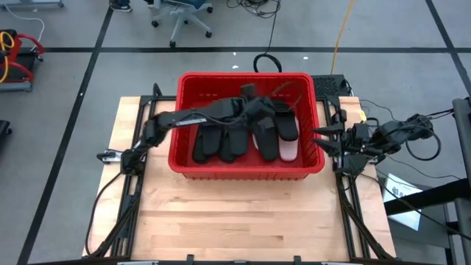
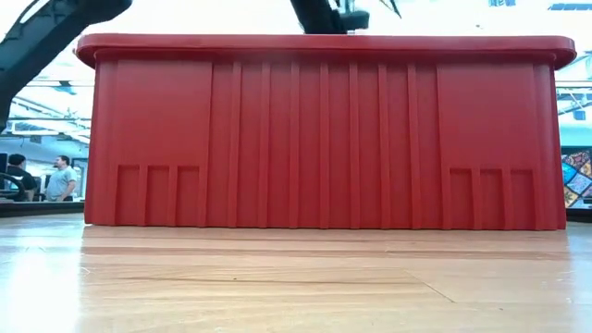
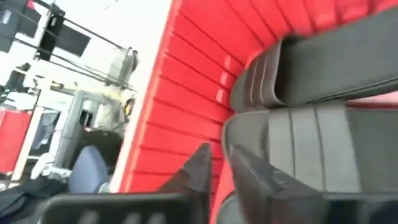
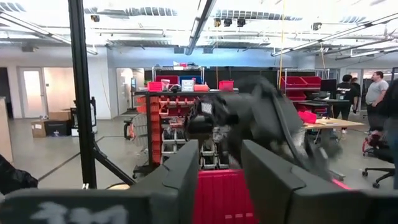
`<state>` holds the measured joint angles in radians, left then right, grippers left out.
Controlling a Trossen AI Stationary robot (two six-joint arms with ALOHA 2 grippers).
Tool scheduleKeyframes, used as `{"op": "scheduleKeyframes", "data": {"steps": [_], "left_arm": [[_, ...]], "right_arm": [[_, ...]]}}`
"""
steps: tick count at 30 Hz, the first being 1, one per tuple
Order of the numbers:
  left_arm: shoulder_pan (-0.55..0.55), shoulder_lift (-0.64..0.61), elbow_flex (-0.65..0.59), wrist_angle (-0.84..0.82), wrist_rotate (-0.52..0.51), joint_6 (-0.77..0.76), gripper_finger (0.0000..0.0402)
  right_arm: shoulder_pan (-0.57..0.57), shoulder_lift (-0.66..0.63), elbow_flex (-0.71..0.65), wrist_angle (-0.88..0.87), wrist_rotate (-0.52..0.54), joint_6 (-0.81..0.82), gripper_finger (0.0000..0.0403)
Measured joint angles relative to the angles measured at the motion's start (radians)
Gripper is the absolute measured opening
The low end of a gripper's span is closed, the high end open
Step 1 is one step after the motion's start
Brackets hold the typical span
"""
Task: Pick and place slides into bin
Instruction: Return to Home Position
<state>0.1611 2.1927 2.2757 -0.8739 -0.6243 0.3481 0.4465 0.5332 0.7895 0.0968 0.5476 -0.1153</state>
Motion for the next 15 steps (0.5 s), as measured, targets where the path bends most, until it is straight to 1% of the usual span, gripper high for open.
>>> {"op": "scheduleKeyframes", "data": {"steps": [2,3,4,6,7,9,12,15], "left_arm": [[-0.002,-0.048,0.000,-0.022,0.042,-0.015,0.0027],[-0.002,-0.076,0.000,-0.036,0.081,-0.031,0.0014],[0.001,-0.102,0.000,-0.054,0.125,-0.052,0.0009],[0.009,-0.161,0.000,-0.075,0.243,-0.086,0.0011],[0.013,-0.189,0.000,-0.095,0.300,-0.103,0.0012],[0.022,-0.243,0.002,-0.125,0.415,-0.118,0.0012],[0.029,-0.293,0.002,-0.213,0.560,-0.097,0.0002],[0.034,-0.330,0.000,-0.307,0.638,-0.084,0.0006]], "right_arm": [[0.000,-0.012,0.000,-0.012,-0.001,-0.002,0.0092],[0.000,-0.022,0.000,-0.025,-0.002,-0.003,0.0074],[0.000,-0.035,0.000,-0.047,-0.004,-0.004,0.0055],[0.000,-0.065,0.000,-0.104,-0.035,-0.007,0.0018],[0.000,-0.081,0.000,-0.137,-0.056,-0.010,0.0009],[0.000,-0.111,0.000,-0.189,-0.102,-0.002,0.0010],[0.000,-0.151,0.000,-0.253,-0.171,-0.002,0.0003],[0.000,-0.186,-0.001,-0.304,-0.195,0.016,0.0003]]}}
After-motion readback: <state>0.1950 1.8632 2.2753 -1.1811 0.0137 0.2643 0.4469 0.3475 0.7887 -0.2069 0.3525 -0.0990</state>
